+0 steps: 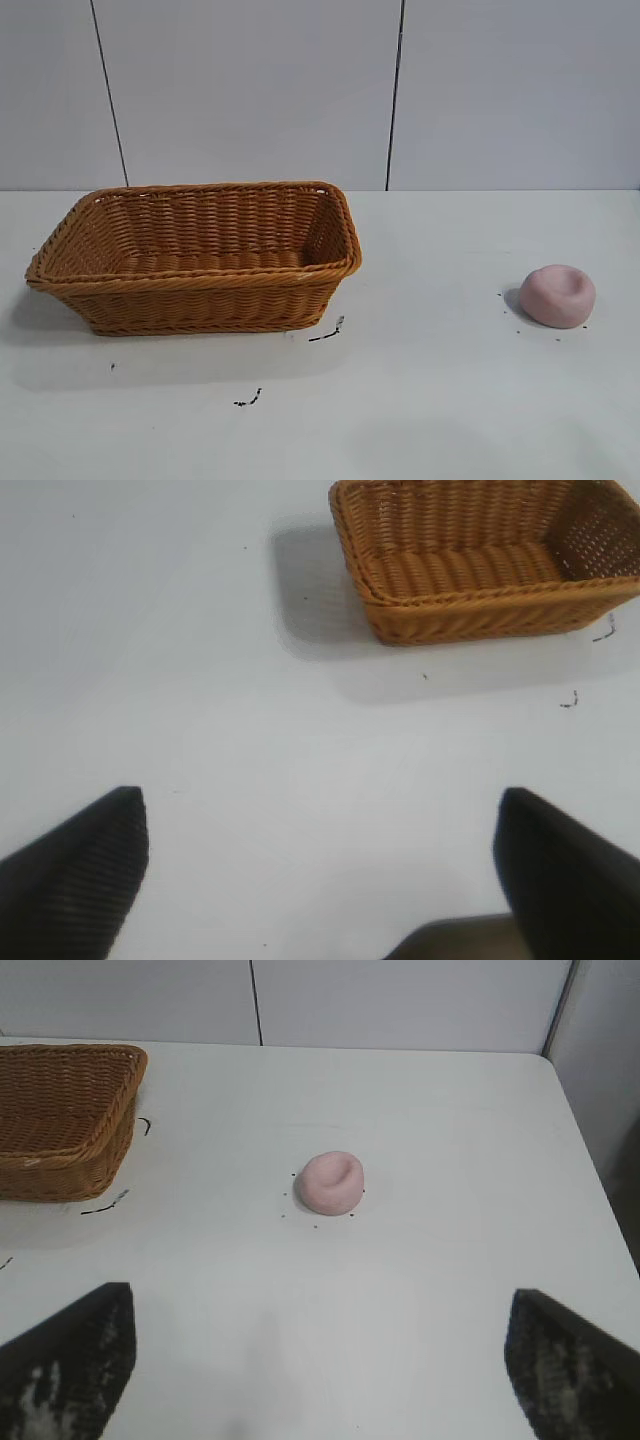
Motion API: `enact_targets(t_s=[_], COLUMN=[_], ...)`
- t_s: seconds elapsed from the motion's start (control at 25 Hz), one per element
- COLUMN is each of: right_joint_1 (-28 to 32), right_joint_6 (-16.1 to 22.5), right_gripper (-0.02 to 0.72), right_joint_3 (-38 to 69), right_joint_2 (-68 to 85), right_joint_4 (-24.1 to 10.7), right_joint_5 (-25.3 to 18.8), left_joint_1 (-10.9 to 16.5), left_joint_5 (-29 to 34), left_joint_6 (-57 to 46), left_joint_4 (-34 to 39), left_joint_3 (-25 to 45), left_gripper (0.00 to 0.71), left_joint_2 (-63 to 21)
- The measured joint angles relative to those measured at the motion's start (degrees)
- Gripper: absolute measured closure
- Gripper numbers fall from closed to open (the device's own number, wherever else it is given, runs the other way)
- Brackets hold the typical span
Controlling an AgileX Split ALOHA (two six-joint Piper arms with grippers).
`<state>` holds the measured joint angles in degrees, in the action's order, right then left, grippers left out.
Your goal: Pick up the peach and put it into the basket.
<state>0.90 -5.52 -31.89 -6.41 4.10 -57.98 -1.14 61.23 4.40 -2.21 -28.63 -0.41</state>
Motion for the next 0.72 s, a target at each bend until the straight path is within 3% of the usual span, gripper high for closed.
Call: enact_targets(t_s=[0.72], right_joint_1=[0.0], right_joint_6=[-1.2], right_gripper=[0.014], right_joint_3=[-33.8], right_joint_2=[-67.7], right_joint_4=[-0.7], right_joint_5=[1.4], left_joint_1=[0.0], left_joint_5=[0.0], left_joint_6=[0.0], left_joint_4=[0.0], left_joint_3=[0.0], left_gripper=[0.018], left_joint_2=[0.0])
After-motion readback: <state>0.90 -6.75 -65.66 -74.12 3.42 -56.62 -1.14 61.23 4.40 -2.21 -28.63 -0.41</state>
